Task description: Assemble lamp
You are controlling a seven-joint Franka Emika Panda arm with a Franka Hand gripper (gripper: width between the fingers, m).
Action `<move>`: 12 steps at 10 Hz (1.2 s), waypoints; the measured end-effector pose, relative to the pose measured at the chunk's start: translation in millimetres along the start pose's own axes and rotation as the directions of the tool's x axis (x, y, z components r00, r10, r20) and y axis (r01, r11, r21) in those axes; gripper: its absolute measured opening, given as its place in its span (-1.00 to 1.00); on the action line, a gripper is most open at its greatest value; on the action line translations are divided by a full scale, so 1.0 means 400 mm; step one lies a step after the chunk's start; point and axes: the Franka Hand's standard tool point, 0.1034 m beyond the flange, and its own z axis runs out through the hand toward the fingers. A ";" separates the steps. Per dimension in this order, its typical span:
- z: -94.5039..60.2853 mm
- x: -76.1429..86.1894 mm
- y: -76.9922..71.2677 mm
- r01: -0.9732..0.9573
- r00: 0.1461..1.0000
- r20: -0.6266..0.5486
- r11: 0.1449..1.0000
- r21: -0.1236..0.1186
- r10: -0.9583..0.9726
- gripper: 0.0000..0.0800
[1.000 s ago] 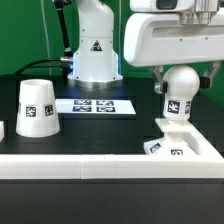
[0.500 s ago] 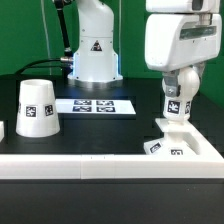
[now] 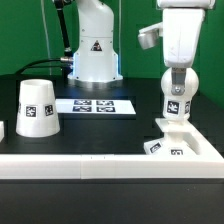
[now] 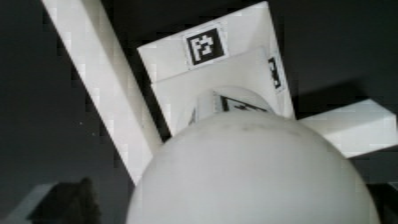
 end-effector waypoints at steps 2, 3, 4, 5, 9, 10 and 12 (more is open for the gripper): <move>0.004 0.001 -0.002 0.079 0.997 0.023 0.997 -0.005 -0.079 0.75; 0.008 0.006 -0.006 0.101 0.994 0.031 0.995 -0.006 -0.101 0.75; 0.015 0.013 -0.013 0.098 0.995 0.033 0.995 -0.003 -0.098 0.75; 0.019 0.014 -0.016 0.088 0.996 0.034 0.996 0.000 -0.088 0.75; 0.019 0.012 -0.015 0.068 0.997 0.033 0.998 -0.001 -0.068 0.44; 0.020 0.010 -0.014 0.040 0.999 0.033 0.999 -0.001 -0.040 0.44; 0.020 -0.002 -0.009 -0.159 0.987 0.023 0.987 0.004 0.159 0.44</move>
Offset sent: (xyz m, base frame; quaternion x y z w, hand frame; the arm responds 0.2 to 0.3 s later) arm -0.0008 0.0104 -0.0061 -0.0112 -0.0320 -0.0241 0.9991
